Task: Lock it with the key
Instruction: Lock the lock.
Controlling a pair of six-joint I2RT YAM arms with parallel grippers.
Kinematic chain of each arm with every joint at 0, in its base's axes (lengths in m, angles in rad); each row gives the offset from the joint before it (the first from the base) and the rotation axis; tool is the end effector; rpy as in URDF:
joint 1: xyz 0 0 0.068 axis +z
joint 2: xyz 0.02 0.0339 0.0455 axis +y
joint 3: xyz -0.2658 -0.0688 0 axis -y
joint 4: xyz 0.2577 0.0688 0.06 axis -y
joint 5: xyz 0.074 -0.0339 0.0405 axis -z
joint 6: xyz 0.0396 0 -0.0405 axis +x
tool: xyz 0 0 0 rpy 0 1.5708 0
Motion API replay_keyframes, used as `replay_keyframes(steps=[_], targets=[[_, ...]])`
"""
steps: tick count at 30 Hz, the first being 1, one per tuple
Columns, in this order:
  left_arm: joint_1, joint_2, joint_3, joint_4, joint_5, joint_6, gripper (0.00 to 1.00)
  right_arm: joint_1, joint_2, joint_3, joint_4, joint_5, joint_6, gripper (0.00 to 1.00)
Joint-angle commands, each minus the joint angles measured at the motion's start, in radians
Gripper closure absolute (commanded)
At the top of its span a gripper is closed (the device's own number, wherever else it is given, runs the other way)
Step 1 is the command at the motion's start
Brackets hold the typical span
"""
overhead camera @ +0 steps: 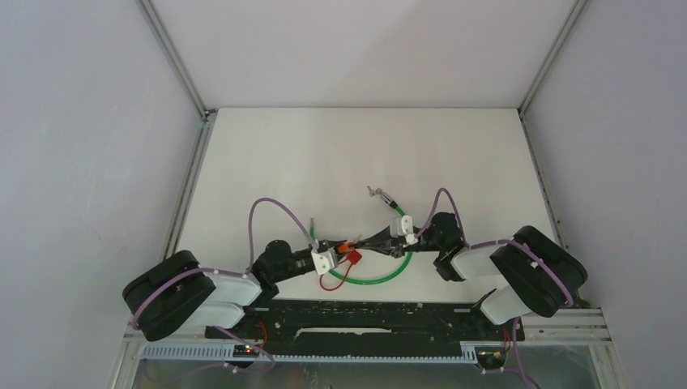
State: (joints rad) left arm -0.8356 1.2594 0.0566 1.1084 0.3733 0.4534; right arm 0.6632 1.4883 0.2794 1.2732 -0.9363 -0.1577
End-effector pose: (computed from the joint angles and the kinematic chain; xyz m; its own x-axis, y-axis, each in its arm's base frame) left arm 0.1218 -0.1563 0.1372 0.3523 0.2185 -0.9100 0.8674 0.2887 0.4052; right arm 0.1716 0.1746 0.1649 0.2068 0.0434 -0.9774 -0.9779 -0.0211 -0.2078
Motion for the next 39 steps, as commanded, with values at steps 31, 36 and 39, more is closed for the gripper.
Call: replay_keyframes(steps=[31, 36, 39], targets=[[-0.022, -0.014, 0.062, 0.197, 0.108, -0.015, 1.00, 0.126, -0.063, 0.087, -0.297, 0.216, -0.311, 1.00], [-0.022, -0.022, 0.040, 0.240, 0.057, -0.018, 1.00, 0.130, -0.053, 0.103, -0.328, 0.201, -0.320, 1.00], [-0.022, -0.027, 0.037, 0.250, 0.043, -0.023, 1.00, 0.137, -0.046, 0.112, -0.351, 0.199, -0.333, 1.00]])
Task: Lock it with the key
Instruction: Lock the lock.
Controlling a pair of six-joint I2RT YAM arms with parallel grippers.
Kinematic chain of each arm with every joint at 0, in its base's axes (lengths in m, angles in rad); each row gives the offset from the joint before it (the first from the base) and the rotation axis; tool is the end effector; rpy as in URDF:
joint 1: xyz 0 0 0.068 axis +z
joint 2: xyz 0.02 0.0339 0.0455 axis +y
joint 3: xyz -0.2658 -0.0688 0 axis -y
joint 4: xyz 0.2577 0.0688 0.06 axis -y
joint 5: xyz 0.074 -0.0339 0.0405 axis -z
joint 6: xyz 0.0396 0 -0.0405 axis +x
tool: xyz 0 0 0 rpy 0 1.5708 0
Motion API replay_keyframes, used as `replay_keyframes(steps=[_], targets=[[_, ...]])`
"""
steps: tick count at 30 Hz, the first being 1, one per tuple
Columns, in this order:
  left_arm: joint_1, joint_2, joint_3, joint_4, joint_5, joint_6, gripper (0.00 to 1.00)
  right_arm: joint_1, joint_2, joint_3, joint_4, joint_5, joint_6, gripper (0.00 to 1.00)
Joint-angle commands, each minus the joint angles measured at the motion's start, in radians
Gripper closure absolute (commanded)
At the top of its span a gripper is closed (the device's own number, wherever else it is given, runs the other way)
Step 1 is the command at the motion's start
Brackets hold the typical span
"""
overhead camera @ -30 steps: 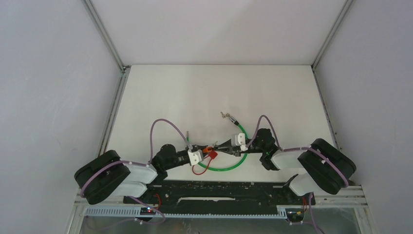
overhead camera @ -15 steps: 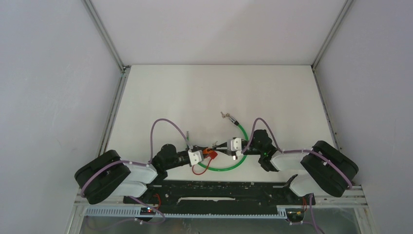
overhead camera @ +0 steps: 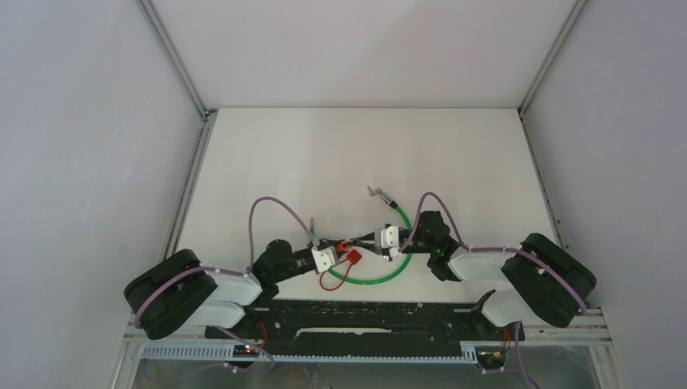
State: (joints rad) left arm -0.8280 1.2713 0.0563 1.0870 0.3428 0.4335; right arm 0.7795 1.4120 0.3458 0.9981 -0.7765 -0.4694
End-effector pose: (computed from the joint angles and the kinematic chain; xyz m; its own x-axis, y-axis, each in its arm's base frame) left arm 0.1241 -0.1548 0.1326 0.3078 0.2498 -0.9181 0.8704 0.3157 0.3777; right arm 0.1634 0.2005 0.1724 0.4086 -0.0499 -0.9113 -0.9126 -0.0074 -0.4088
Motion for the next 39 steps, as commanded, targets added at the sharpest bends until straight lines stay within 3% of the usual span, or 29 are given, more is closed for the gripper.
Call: replay_keyframes(steps=[1, 19, 39], targets=[[-0.028, -0.041, 0.036, 0.273, 0.072, -0.006, 1.00, 0.023, 0.031, 0.051, -0.091, 0.040, -0.028, 1.00], [-0.029, -0.080, 0.000, 0.328, 0.000, -0.010, 1.00, 0.083, 0.065, 0.149, -0.364, 0.226, -0.164, 1.00], [-0.029, -0.105, -0.024, 0.373, -0.008, -0.014, 1.00, 0.134, 0.169, 0.271, -0.573, 0.261, -0.230, 1.00]])
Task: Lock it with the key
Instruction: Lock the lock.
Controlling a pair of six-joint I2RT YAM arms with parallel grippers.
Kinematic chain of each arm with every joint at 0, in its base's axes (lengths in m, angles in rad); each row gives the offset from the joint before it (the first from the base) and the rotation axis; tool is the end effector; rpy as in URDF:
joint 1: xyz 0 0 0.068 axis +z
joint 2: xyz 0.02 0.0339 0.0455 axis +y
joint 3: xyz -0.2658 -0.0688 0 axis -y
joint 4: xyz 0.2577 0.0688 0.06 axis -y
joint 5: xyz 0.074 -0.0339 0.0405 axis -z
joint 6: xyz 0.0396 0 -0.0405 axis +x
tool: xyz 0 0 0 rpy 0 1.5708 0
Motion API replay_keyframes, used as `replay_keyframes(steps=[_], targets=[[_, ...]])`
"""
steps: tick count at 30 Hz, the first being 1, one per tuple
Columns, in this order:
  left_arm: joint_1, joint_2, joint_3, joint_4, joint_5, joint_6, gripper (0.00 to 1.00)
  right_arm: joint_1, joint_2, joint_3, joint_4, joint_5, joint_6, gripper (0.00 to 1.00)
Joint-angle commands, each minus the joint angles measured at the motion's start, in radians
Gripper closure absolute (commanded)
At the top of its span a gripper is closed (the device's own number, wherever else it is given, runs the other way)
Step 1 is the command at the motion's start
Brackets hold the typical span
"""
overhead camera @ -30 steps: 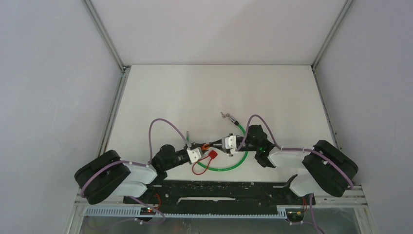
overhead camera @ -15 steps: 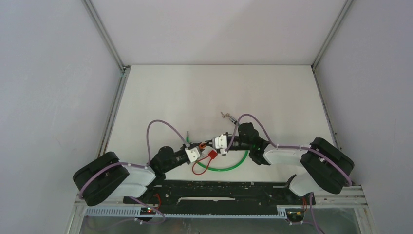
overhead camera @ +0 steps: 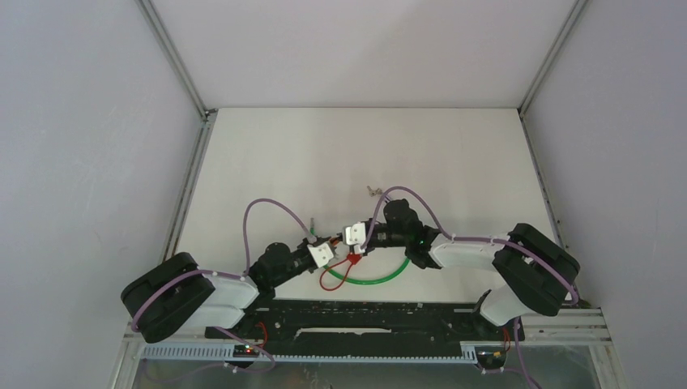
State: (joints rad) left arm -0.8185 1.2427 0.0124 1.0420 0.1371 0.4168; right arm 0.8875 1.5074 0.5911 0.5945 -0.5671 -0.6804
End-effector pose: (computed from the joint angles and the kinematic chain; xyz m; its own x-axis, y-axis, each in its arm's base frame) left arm 0.1246 -0.1411 0.1211 0.2130 0.3593 -0.9086 0.7970 0.4740 0.3743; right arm 0.1789 0.2535 0.1769 0.4587 -0.2770 -0.8443 -0.8842 -0.0476 -0.4647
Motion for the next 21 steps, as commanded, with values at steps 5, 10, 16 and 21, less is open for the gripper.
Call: replay_keyframes(steps=[5, 10, 16, 21], targets=[[-0.039, -0.076, 0.020, 0.420, 0.203, 0.006, 1.00, 0.030, 0.087, 0.043, -0.196, 0.029, -0.026, 1.00], [-0.038, -0.071, 0.017, 0.429, 0.206, 0.006, 1.00, 0.040, 0.100, 0.056, -0.212, 0.021, -0.030, 1.00], [-0.038, -0.070, 0.012, 0.445, 0.208, 0.007, 1.00, 0.052, 0.131, 0.089, -0.252, 0.006, -0.037, 1.00], [-0.038, -0.070, 0.011, 0.449, 0.209, 0.007, 1.00, 0.054, 0.157, 0.120, -0.304, -0.022, -0.043, 1.00]])
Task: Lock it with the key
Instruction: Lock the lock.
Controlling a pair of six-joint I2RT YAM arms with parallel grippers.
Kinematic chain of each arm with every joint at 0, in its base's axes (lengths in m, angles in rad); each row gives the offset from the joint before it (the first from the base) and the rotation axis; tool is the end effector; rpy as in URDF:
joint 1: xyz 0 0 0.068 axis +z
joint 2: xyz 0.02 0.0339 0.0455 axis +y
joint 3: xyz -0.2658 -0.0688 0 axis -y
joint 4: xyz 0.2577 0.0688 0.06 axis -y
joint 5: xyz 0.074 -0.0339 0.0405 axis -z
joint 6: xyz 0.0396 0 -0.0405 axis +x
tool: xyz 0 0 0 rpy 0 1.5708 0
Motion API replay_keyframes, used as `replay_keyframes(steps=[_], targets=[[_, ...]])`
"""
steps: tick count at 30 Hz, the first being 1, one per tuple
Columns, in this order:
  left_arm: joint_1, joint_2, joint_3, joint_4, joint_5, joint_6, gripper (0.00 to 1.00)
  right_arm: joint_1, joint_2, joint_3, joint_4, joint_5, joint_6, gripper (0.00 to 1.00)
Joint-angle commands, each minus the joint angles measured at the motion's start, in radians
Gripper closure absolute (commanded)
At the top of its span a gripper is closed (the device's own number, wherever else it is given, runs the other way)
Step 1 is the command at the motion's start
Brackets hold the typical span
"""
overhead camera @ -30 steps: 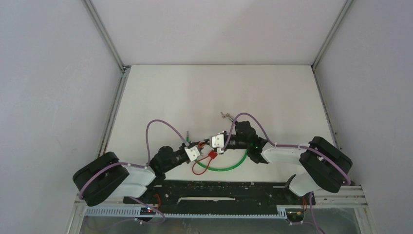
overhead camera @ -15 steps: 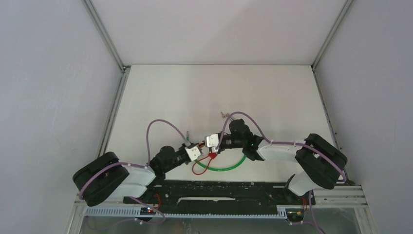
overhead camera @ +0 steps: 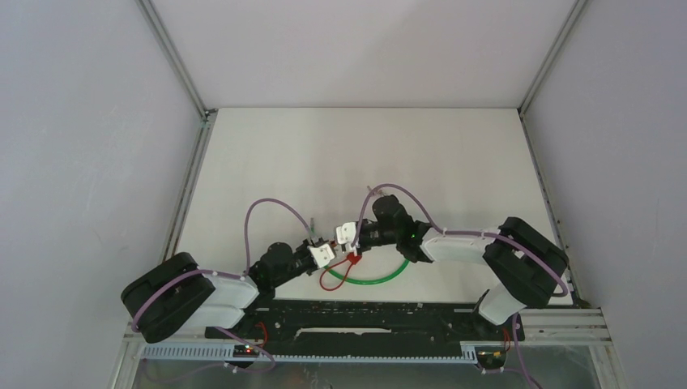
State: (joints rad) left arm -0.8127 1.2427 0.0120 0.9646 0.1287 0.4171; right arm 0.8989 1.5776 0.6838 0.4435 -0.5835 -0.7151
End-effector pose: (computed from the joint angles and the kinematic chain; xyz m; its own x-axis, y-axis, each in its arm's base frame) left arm 0.1243 -0.1387 0.1124 0.1609 0.4144 -0.8958 0.8095 0.4638 0.3600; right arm 0.1861 0.2690 0.1694 0.4262 -0.3433 -0.8370 -0.9039 -0.1242 -0.4093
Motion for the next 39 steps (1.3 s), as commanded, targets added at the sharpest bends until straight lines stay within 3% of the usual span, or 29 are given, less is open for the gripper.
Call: replay_keyframes(steps=[1, 21, 39], targets=[[-0.044, -0.071, 0.011, 0.528, 0.218, 0.006, 1.00, 0.042, 0.094, 0.035, -0.163, -0.013, -0.009, 1.00], [-0.044, -0.069, 0.009, 0.534, 0.214, 0.008, 1.00, 0.041, 0.158, 0.153, -0.361, -0.103, -0.021, 1.00], [-0.044, -0.069, 0.014, 0.515, 0.212, 0.016, 1.00, -0.035, -0.088, -0.078, 0.015, 0.101, 0.140, 1.00]])
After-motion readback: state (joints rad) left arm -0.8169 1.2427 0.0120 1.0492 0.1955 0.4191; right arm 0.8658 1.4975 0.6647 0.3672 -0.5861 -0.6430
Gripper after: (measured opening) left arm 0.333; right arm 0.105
